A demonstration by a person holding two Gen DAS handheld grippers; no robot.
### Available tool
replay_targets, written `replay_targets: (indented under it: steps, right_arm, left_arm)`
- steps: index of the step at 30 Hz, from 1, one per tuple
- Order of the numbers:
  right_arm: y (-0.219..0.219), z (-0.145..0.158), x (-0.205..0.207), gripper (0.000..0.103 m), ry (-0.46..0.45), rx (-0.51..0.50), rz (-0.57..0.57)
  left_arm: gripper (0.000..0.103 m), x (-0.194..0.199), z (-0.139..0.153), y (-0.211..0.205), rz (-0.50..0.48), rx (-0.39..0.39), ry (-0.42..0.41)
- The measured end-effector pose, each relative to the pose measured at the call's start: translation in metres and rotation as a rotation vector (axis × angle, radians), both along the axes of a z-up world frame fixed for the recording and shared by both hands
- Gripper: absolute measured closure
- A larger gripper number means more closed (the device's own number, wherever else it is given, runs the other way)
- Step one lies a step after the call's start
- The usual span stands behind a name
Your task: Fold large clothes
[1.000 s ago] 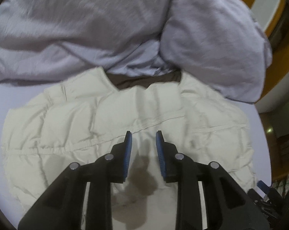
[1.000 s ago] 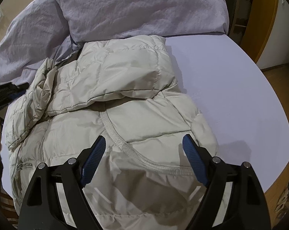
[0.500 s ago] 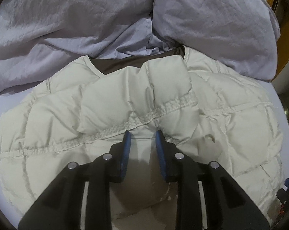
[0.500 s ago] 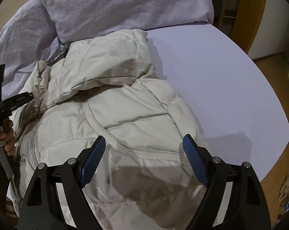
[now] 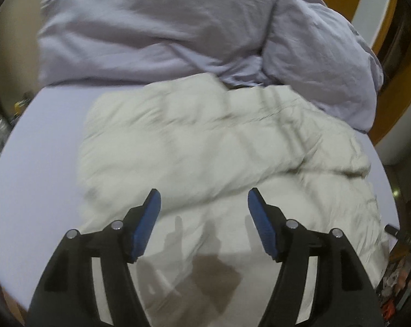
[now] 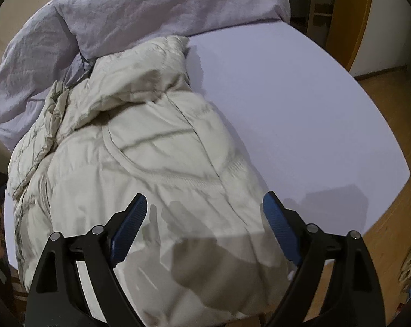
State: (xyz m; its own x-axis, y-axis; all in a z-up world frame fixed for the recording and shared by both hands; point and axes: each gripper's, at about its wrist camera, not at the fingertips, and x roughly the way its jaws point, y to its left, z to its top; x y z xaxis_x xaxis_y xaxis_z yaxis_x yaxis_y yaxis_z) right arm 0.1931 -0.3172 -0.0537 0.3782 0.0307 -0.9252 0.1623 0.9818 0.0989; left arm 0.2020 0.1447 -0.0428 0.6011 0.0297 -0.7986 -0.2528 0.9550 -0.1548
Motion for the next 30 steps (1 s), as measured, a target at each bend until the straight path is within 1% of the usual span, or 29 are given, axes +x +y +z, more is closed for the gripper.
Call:
replay_targets:
  steps: [3,5,8,12,17,21,24,25,27,28,30]
  right_arm:
    - [-0.006,-0.005,-0.011,0.014,0.02,0.009,0.012]
    - [-0.011,-0.008,-0.018,0.014,0.029,0.015,0.016]
    - [-0.019,-0.013,-0.029,0.014,0.04,0.028,0.004]
    - [-0.028,-0.018,-0.043,0.014,0.041,0.06,-0.014]
    - [-0.031,-0.022,-0.052,0.015,0.036,0.098,-0.01]
    - [-0.034,-0.028,-0.052,0.022,0.044,0.142,-0.008]
    - [-0.032,-0.026,-0.052,0.026,0.03,0.129,0.011]
    - [-0.033,-0.026,-0.052,0.028,0.028,0.127,0.018]
    - [-0.03,-0.026,-0.053,0.036,0.024,0.13,0.031]
    - [-0.031,-0.026,-0.054,0.039,0.023,0.133,0.036]
    - [-0.03,-0.026,-0.056,0.048,0.019,0.139,0.048]
  left_arm:
    - [0.036,-0.043,-0.008,0.014,0.049,0.008,0.018]
    - [0.036,-0.068,-0.015,0.022,0.082,-0.003,0.029]
    - [0.036,-0.106,-0.026,0.032,0.13,-0.038,0.039]
    - [0.036,-0.146,-0.043,0.036,0.176,-0.089,0.053]
    - [0.036,-0.172,-0.061,0.038,0.216,-0.143,0.071]
    - [0.036,-0.18,-0.074,0.035,0.229,-0.191,0.071]
    - [0.036,-0.181,-0.08,0.032,0.236,-0.217,0.073]
    - [0.036,-0.182,-0.08,0.031,0.239,-0.217,0.07]
    - [0.036,-0.182,-0.08,0.027,0.239,-0.203,0.066]
    - [0.037,-0.182,-0.081,0.026,0.239,-0.203,0.066]
    - [0.043,-0.182,-0.081,0.024,0.238,-0.207,0.064]
